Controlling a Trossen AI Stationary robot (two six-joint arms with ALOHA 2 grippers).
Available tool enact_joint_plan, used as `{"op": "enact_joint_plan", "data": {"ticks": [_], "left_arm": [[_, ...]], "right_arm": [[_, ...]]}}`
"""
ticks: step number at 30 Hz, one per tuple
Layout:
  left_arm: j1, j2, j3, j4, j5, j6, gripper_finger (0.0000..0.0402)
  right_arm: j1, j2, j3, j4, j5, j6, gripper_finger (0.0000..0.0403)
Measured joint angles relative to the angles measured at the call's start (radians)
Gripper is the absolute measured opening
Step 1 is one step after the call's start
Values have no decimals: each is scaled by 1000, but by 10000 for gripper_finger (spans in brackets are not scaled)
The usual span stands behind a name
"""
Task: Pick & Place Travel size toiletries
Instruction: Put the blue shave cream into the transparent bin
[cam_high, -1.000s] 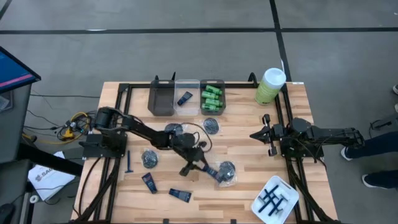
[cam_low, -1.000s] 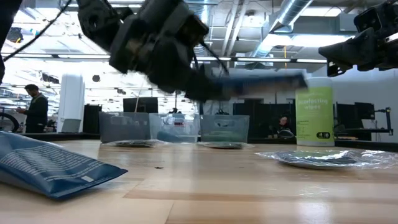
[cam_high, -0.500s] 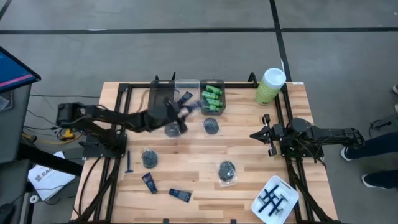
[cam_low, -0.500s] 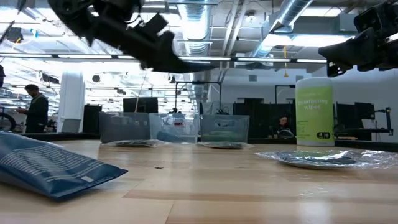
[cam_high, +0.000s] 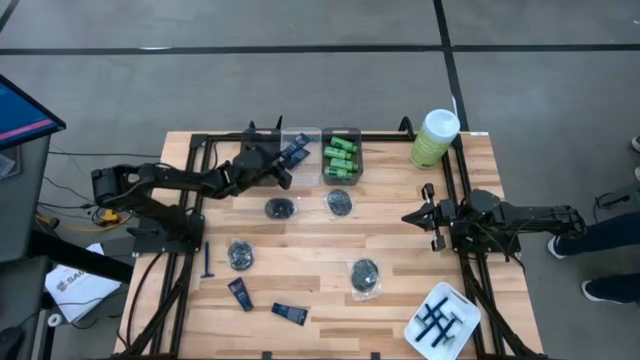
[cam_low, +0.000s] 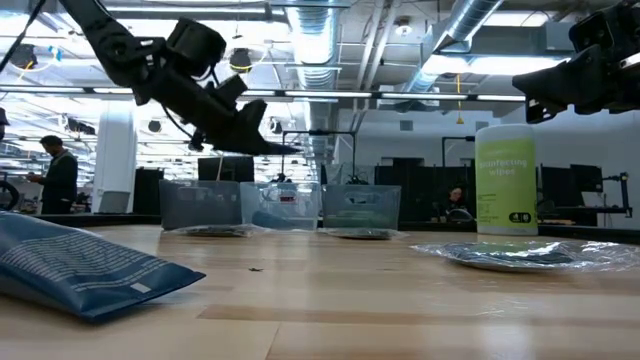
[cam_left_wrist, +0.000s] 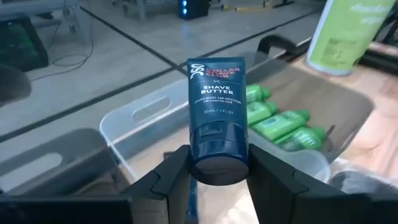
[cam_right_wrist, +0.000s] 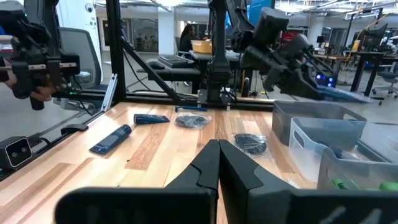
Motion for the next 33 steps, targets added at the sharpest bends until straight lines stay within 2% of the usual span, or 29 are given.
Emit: {"op": "enact_joint_plan", "data": {"ticks": [5,11,15,19,23,25,29,33], "left_arm": [[0,46,0,1,-4,0,144],[-1,76,0,2,32,33,203],[-7,52,0,-12,124,67,253],[-67,-49,0,-72,248,78,277],[-201,-173,0,-189,350,126,279],[-298,-229,2,-247,369,127,278],[-523,-312,2,-375,352,101,278],[-739,-328,2,-446,292,65,278]], "right_arm": [[0,0,0,0,0,0,0],[0,0,0,0,0,0,0],[0,0,0,0,0,0,0],[0,0,0,0,0,0,0],[0,0,0,0,1,0,0],[0,0,0,0,1,0,0],[0,0,0,0,1,0,0],[0,0,0,0,1,0,0]]}}
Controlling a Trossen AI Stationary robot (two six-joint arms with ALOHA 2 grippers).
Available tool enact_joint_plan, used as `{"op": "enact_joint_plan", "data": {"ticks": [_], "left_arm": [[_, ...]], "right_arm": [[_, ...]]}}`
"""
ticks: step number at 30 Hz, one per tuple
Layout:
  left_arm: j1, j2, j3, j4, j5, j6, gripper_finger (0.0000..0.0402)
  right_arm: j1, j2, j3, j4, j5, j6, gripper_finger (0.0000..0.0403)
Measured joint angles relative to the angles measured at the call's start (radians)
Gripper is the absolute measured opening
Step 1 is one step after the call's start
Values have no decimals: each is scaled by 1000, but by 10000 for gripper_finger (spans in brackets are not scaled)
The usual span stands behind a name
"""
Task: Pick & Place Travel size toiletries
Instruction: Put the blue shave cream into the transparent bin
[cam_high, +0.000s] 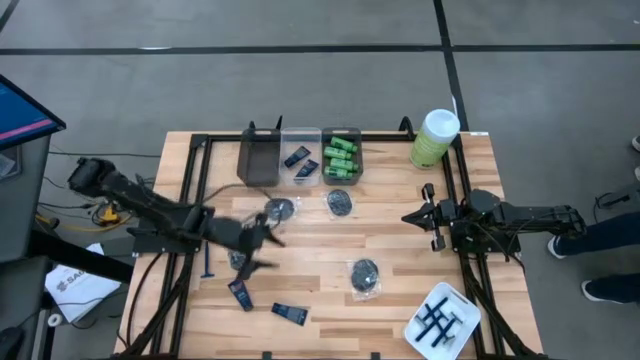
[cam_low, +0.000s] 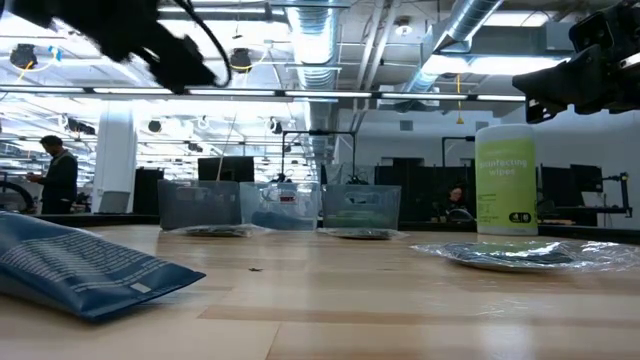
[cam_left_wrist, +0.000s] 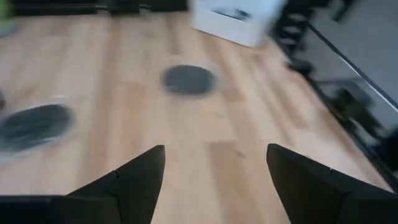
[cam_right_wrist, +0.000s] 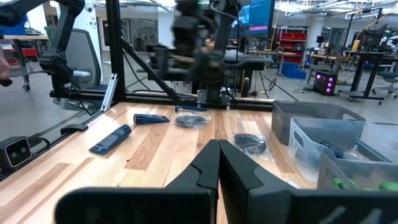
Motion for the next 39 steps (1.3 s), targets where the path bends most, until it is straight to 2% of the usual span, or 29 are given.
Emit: {"op": "enact_joint_plan", "data": {"ticks": [5,10,15,28,35,39], "left_arm": [[-177,54,0,-4,-60,-50,278],[-272,152,0,31,-69,-97,278],[-331,280,0,145,-69,-97,278],[-370,589,0,456,-74,-102,278],[-369,671,-1,478,-81,-181,277],[-369,681,-1,478,-101,-201,260]], "right_arm": [[0,0,0,0,0,0,0],[0,0,0,0,0,0,0],[0,0,0,0,0,0,0],[0,0,0,0,0,0,0],[0,0,0,0,0,0,0],[0,0,0,0,0,0,0]]}}
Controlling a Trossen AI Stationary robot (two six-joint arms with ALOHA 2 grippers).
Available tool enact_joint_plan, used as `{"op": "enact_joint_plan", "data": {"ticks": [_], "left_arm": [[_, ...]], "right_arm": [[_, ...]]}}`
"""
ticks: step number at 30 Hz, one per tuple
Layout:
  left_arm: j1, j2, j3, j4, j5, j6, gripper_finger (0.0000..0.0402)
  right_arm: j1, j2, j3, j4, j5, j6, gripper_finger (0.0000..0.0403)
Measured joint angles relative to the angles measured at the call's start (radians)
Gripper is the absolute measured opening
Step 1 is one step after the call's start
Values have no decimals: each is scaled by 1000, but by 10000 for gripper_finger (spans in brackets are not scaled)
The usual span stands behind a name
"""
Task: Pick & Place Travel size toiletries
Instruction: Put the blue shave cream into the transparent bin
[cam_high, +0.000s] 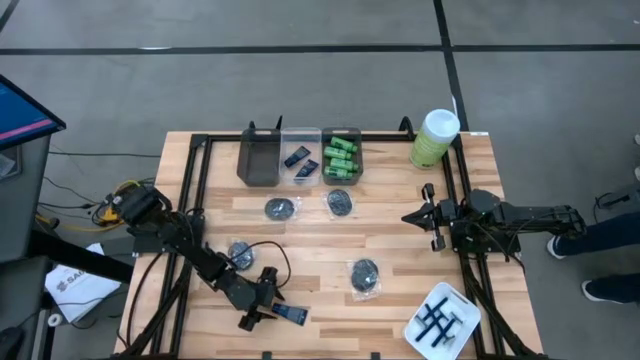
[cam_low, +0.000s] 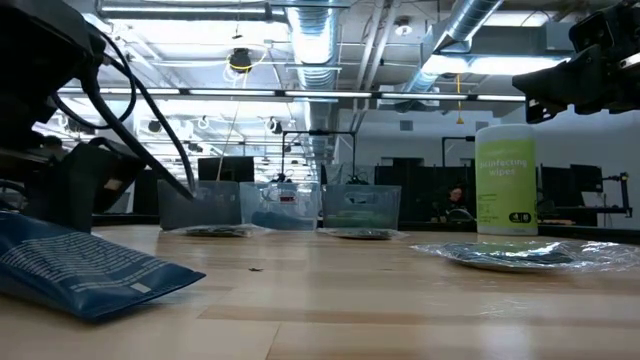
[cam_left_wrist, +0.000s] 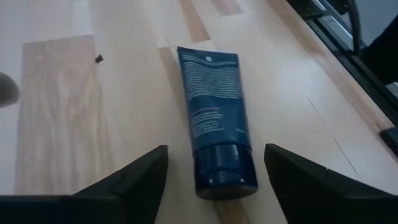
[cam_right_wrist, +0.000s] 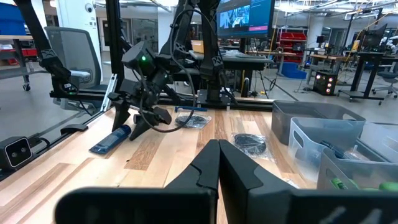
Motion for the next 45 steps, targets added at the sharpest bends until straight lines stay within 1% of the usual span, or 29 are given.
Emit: {"op": "enact_joint_plan", "data": {"ticks": [3,10,13,16,19,21,24,28,31,32,35,38,42,45], "left_arm": [[0,0,0,0,-16,-2,230],[7,0,0,0,-16,-1,145],[7,0,0,1,-16,-1,123],[8,-10,1,-1,-16,-3,122],[16,-51,5,-2,-44,-3,136],[32,-93,6,-13,-86,-1,142],[82,-175,6,-36,-164,36,136],[196,-292,6,-58,-247,137,127],[320,-364,6,-61,-322,226,132],[368,-385,6,-59,-332,253,135],[525,-436,6,-60,-337,320,137],[681,-455,6,-65,-337,363,136],[867,-447,6,-66,-323,341,135],[976,-421,6,-68,-264,314,135]], "right_arm": [[0,0,0,0,0,0,0],[0,0,0,0,0,0,0],[0,0,0,0,0,0,0],[0,0,0,0,0,0,0],[0,0,0,0,0,0,0],[0,0,0,0,0,0,0],[0,0,0,0,0,0,0],[0,0,0,0,0,0,0],[0,0,0,0,0,0,0],[0,0,0,0,0,0,0],[0,0,0,0,0,0,0],[0,0,0,0,0,0,0],[0,0,0,0,0,0,0],[0,0,0,0,0,0,0]]}}
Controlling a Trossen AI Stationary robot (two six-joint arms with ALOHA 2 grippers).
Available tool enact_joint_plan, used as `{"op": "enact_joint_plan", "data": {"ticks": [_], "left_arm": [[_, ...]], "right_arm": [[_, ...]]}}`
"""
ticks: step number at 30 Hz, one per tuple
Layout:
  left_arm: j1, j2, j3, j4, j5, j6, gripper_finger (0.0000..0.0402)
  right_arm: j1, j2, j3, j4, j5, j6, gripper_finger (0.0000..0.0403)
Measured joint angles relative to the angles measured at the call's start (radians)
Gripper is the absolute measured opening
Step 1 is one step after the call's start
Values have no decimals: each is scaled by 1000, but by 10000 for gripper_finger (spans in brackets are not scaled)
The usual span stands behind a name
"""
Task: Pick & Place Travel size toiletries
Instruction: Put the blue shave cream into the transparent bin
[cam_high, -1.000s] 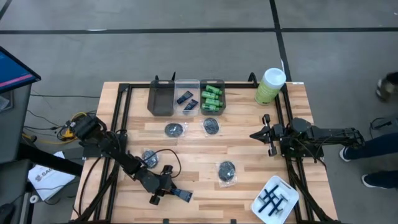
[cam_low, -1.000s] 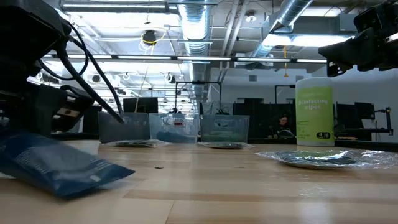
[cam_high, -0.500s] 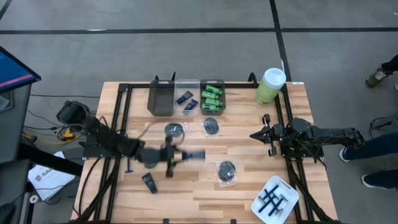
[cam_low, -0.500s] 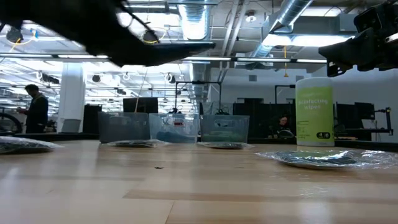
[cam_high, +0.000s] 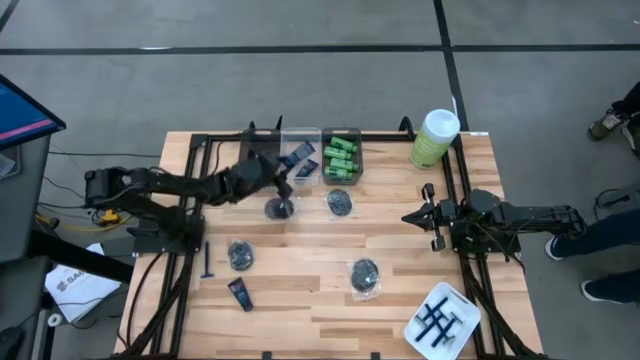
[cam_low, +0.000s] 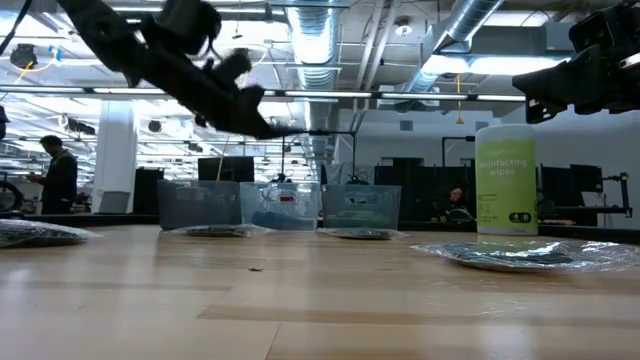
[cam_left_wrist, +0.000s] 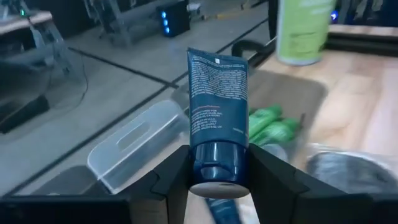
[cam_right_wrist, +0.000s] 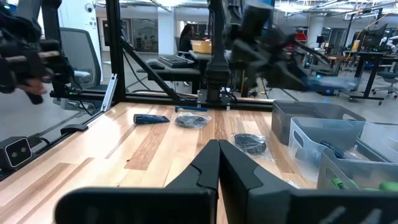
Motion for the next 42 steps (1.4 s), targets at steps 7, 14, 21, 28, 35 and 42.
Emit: {"op": "enact_joint_plan", "data": {"ticks": [7,14,21,28,35,42], "left_arm": [[103,87,0,1,122,-6,135],[106,132,0,5,122,-7,151],[106,132,0,10,152,-3,206],[-36,-15,1,-128,274,-69,267],[-390,-230,1,-430,293,-201,272],[-806,-292,1,-500,296,-264,273]], "right_arm": [[0,0,0,0,0,0,0],[0,0,0,0,0,0,0],[0,0,0,0,0,0,0],[0,0,0,0,0,0,0],[0,0,0,0,0,0,0],[0,0,0,0,0,0,0]]}}
